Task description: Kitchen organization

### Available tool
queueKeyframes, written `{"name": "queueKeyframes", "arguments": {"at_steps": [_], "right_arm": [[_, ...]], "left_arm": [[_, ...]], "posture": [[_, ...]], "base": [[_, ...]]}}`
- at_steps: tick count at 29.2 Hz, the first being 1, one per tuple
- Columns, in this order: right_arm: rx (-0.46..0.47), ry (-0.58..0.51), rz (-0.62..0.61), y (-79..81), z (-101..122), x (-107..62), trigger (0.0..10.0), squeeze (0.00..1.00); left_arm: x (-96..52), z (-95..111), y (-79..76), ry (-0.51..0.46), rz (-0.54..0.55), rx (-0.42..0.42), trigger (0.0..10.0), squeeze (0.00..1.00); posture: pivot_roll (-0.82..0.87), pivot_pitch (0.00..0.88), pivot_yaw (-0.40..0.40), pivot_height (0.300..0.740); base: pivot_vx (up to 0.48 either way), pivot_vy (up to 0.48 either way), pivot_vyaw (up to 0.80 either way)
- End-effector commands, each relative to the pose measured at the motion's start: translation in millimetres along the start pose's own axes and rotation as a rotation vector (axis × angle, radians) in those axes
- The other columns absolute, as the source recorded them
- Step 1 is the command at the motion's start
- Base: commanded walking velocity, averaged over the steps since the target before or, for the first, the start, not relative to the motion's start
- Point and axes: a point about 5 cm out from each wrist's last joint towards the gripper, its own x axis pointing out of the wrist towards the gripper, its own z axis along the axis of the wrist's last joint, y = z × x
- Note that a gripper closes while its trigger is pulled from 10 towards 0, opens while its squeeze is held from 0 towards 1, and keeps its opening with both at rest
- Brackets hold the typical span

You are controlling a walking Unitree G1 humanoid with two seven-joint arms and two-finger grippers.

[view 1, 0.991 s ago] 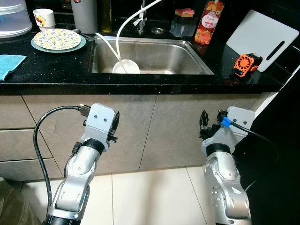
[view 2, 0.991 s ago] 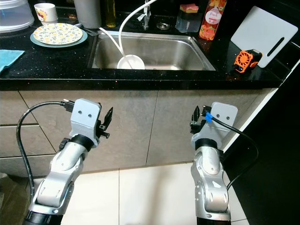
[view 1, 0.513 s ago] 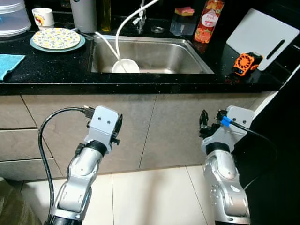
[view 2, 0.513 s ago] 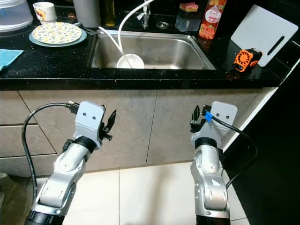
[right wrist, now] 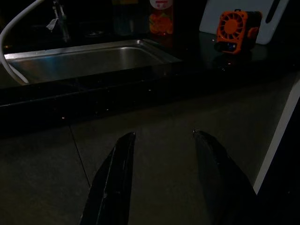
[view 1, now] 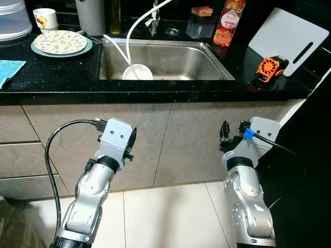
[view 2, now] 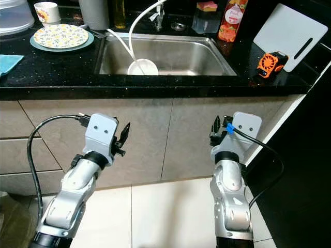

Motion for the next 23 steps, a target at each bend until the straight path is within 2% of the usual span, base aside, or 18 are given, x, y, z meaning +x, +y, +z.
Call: {"name": "queueKeyframes", "arguments": {"at_steps": [1,23], "right_arm": [[-0.009,0.011,-0.008,-4.0,-3.7,1.0,10.0,0.00],[-0.006,0.017,-0.001,-3.3,-5.9,0.4,10.0,0.00]], "left_arm": [[-1.0,-3.5,-4.2,0.010,-0.017,0.006,10.0,0.00],[-2.0,-5.3,-4.4,0.011,-0.017,0.010,10.0,0.00]], "posture": [[0.14,0.027,-0.082,0.740],[0.15,0.020,-0.082,0.740]], "base": [[0.000,0.000,0.00],[0.000,0.000,0.00]]}}
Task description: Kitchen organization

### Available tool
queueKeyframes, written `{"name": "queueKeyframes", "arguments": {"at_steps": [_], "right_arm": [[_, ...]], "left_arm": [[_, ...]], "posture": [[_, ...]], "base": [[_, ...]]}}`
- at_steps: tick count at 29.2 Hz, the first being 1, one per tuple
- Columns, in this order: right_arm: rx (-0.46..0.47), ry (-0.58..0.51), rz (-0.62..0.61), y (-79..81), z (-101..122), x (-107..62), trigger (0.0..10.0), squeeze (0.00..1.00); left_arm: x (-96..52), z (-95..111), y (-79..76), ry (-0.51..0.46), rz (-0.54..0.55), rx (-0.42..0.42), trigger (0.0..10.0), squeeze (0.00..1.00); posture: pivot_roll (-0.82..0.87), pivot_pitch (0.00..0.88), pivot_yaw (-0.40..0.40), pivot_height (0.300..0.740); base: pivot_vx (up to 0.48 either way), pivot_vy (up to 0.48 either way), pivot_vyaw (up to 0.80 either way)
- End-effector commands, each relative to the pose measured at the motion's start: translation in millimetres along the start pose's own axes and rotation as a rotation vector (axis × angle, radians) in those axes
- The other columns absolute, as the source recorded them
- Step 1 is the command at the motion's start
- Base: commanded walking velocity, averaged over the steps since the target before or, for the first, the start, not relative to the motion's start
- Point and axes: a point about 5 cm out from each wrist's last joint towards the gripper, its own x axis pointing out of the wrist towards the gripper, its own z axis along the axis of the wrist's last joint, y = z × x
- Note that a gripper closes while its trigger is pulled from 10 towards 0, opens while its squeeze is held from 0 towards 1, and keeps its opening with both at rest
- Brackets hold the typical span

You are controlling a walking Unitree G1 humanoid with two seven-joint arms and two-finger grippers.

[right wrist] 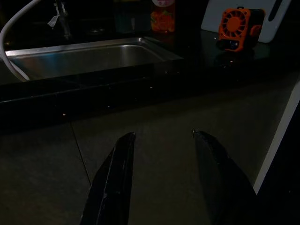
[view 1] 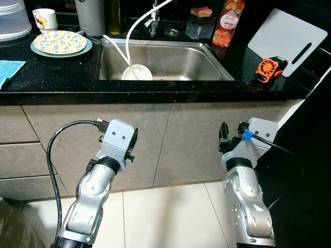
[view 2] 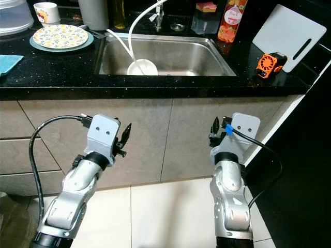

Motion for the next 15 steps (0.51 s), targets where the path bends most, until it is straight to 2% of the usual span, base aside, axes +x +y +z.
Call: {"name": "queueKeyframes", "arguments": {"at_steps": [1,15], "right_arm": [[-0.004,0.006,-0.010,-3.4,-2.4,0.0,10.0,0.00],[-0.015,0.008,-0.006,-3.4,-1.8,0.5,10.0,0.00]], "left_arm": [[-1.9,-4.5,-3.6,0.014,-0.015,0.001,10.0,0.00],[-1.4,-3.5,-3.9,0.012,-0.016,0.001,10.0,0.00]], "posture": [[0.15,0.020,-0.082,0.740],[0.15,0.027,-0.083,0.740]], "base": [[0.000,0.000,0.00],[0.000,0.000,0.00]]}}
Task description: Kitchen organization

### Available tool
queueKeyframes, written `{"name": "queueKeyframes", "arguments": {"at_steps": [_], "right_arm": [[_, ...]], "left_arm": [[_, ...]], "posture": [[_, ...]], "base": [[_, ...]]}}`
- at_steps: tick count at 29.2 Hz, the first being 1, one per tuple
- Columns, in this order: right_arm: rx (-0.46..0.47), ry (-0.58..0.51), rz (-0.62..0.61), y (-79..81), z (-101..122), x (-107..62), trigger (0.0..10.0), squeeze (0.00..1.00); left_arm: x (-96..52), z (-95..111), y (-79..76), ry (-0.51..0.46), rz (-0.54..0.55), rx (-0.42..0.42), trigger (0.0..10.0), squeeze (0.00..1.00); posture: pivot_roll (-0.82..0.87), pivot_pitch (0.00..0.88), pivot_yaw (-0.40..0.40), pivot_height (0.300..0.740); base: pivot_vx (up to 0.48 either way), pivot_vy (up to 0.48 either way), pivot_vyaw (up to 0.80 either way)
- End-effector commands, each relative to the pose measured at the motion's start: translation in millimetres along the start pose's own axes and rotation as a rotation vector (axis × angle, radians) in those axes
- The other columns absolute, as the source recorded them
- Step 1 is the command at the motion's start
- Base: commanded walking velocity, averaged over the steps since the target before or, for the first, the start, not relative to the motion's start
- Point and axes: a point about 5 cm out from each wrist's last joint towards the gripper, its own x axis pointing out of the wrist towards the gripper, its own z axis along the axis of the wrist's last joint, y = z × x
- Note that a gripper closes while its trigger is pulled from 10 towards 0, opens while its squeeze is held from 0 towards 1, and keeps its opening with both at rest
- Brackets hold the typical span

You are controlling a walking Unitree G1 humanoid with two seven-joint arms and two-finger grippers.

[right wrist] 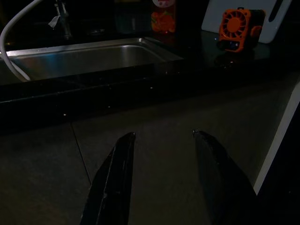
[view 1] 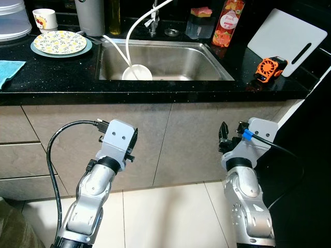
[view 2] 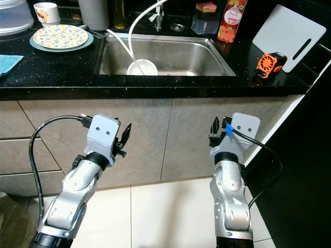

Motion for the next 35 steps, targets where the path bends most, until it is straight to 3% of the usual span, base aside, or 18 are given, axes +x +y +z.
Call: {"name": "queueKeyframes", "arguments": {"at_steps": [1,35], "right_arm": [[-0.015,0.009,-0.009,-3.5,-1.9,0.7,10.0,0.00],[-0.014,0.012,-0.007,-3.0,-1.4,1.4,10.0,0.00]], "left_arm": [[-1.1,-3.2,-3.9,0.011,-0.016,0.002,10.0,0.00],[-0.6,-2.5,-3.7,0.011,-0.020,0.004,10.0,0.00]], "posture": [[0.15,0.028,-0.083,0.740],[0.15,0.036,-0.081,0.740]], "base": [[0.000,0.000,0.00],[0.000,0.000,0.00]]}}
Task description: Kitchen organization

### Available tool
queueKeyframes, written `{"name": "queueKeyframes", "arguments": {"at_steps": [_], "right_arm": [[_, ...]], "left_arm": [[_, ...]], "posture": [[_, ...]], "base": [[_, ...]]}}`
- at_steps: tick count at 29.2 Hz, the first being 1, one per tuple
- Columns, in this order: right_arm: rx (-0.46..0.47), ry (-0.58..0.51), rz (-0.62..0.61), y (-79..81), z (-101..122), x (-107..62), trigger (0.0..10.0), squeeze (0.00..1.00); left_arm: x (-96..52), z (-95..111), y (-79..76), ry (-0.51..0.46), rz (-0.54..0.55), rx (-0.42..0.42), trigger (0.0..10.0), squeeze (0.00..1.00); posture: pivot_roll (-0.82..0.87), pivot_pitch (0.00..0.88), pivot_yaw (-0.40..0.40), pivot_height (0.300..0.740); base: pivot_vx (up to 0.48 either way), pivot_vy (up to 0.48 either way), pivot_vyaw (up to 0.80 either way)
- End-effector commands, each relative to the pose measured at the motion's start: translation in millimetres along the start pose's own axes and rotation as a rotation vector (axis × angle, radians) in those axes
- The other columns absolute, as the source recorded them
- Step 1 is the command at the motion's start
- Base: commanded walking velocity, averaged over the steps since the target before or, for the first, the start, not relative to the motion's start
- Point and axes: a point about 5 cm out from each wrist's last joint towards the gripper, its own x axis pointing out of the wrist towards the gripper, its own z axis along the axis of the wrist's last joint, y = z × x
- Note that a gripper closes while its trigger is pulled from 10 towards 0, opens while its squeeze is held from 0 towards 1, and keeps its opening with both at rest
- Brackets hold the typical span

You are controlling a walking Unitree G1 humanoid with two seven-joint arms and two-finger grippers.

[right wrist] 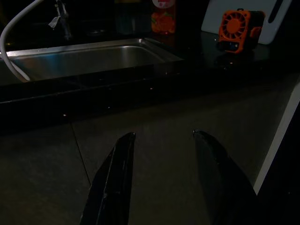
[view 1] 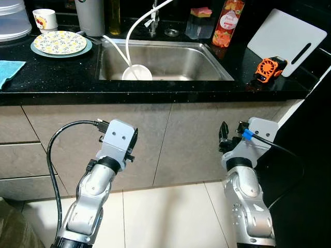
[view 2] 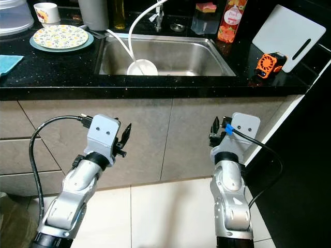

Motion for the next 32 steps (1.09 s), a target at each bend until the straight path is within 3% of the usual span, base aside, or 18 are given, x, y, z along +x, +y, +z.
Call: {"name": "queueKeyframes", "arguments": {"at_steps": [1,32], "right_arm": [[-0.012,0.013,-0.008,-2.8,-1.8,1.1,10.0,0.00],[-0.010,0.013,-0.007,-2.7,-1.4,1.7,10.0,0.00]], "left_arm": [[-0.6,-2.4,-3.7,0.011,-0.019,0.003,10.0,0.00],[-0.1,-2.0,-3.8,0.011,-0.020,0.004,10.0,0.00]], "posture": [[0.15,0.037,-0.081,0.740],[0.15,0.039,-0.081,0.740]], "base": [[0.000,0.000,0.00],[0.000,0.000,0.00]]}}
